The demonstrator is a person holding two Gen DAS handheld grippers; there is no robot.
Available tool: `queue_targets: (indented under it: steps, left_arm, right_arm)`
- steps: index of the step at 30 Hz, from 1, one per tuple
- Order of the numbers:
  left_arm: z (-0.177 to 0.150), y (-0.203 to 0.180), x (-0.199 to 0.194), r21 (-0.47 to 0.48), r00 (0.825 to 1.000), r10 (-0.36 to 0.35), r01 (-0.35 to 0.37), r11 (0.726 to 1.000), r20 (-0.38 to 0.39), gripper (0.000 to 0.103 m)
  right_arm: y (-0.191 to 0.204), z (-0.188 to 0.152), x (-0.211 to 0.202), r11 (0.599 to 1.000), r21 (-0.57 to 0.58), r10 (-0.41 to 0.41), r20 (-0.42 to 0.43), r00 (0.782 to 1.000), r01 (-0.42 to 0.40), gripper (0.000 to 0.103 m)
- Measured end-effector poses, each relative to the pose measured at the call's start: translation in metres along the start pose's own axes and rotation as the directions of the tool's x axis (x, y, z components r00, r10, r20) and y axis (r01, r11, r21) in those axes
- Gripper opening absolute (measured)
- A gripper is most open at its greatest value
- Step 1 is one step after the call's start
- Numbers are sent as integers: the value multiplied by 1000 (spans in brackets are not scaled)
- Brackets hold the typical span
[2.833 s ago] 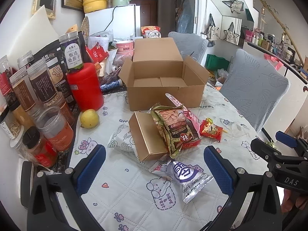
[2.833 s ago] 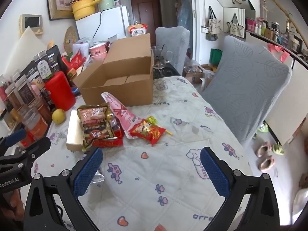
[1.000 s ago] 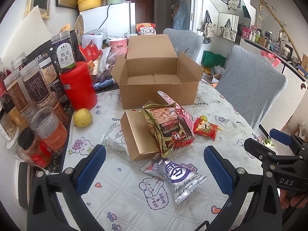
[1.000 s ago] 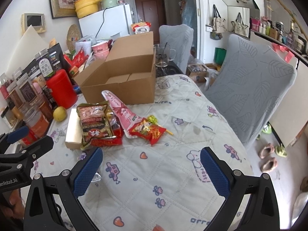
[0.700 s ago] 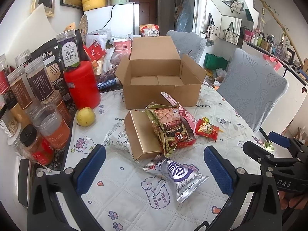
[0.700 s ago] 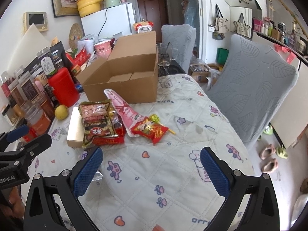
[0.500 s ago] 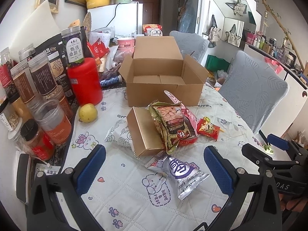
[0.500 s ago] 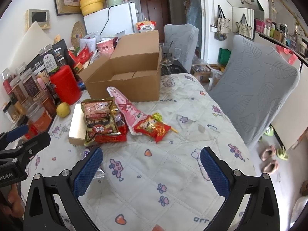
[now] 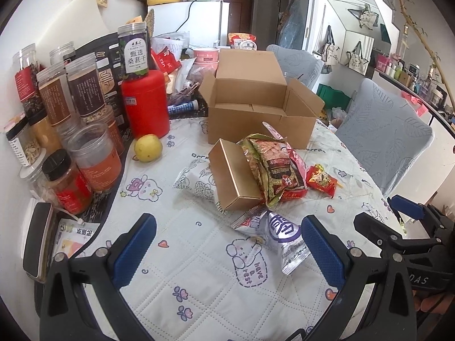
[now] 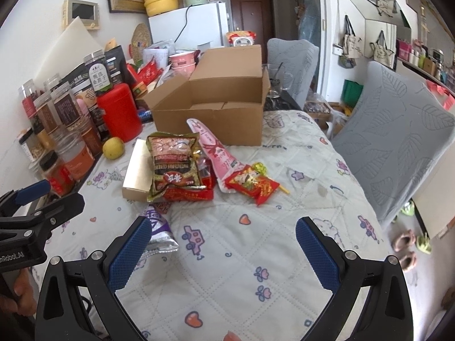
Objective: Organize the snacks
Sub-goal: 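Grasp the purple-and-silver triangular snack bag with the right tool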
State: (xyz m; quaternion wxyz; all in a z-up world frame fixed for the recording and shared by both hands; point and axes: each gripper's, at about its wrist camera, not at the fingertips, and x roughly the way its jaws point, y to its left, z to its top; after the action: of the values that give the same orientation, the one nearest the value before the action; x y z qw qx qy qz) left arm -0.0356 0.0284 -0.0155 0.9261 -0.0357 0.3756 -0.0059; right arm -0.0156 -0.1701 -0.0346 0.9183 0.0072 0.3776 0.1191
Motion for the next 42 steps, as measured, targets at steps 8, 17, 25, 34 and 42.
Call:
queue_targets:
  steps: [8,17,25,34,42]
  left_arm:
    - [-20,28,10,-63,999,21,-24,998,-41,103]
    - [-35,56,26,-98,995,48,-57,994,-90,103]
    - [-29,70,35,-164,993,69,-83,983,-93,103]
    - [-10,61,56,-126,993,51,-65,990,-107,103]
    - [7,40,63,-83,996,5,-13,996,-94,103]
  right_arm:
    - [24,-8,30,993,-57,103,-62,993,-106,103]
    - [50,-6,70,976,-124,161,-146,976,-179,103]
    - [74,-2,109,953,-213,162,-244,956,-216,90]
    - [73,-15,133,950,-238,119,-328,937,-204,50]
    - [46,-17,110,945,-196,190,-317,929,-260,39]
